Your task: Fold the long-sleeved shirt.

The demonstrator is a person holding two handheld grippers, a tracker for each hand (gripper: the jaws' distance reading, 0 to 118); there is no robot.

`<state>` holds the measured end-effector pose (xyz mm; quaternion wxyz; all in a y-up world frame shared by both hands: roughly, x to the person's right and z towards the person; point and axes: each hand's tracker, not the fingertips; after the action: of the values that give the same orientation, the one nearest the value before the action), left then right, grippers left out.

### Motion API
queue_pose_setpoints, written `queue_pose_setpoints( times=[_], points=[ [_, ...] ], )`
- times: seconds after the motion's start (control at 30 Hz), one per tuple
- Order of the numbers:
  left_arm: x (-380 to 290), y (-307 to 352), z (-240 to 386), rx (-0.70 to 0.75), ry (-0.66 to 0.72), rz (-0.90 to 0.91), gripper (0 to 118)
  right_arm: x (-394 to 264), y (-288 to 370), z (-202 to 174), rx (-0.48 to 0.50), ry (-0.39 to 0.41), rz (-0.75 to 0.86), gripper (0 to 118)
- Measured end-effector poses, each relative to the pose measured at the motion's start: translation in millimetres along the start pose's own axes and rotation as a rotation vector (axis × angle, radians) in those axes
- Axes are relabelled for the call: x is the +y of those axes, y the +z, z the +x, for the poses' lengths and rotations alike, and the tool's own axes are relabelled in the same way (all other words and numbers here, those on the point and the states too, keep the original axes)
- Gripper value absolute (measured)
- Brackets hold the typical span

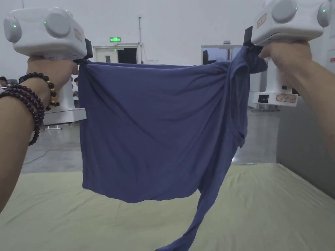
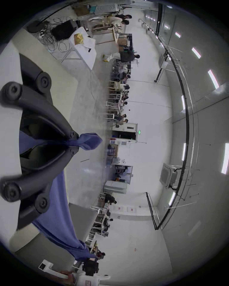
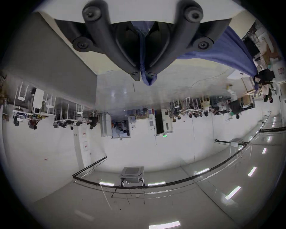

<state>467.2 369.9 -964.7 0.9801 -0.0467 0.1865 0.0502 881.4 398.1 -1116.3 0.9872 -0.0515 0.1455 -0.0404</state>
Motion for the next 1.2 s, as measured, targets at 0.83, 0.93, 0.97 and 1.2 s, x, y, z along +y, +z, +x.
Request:
queue_pose_setpoints(
  times=[0.83,0.93,0.97,1.2],
  points=[
    [-348.4,118.7,-55.5,0.085,0.006,-0.212,0,-350.3,86.1,55.8,0.155,0.002,-0.328,5],
    [-418.4,177.9,-56.3,0.092,0.008,-0.293,0,-409.1,151.5,56.5,0.152,0.073,-0.403,5],
    [-444.5,199.0,-56.8,0.108,0.001,-0.318,0,-432.9,173.1,58.2,0.163,0.083,-0.430,5],
    [-569.0,316.1,-82.0,0.123,0.077,-0.511,0,-559.4,307.2,60.5,0.205,0.101,-0.643,5]
  ],
)
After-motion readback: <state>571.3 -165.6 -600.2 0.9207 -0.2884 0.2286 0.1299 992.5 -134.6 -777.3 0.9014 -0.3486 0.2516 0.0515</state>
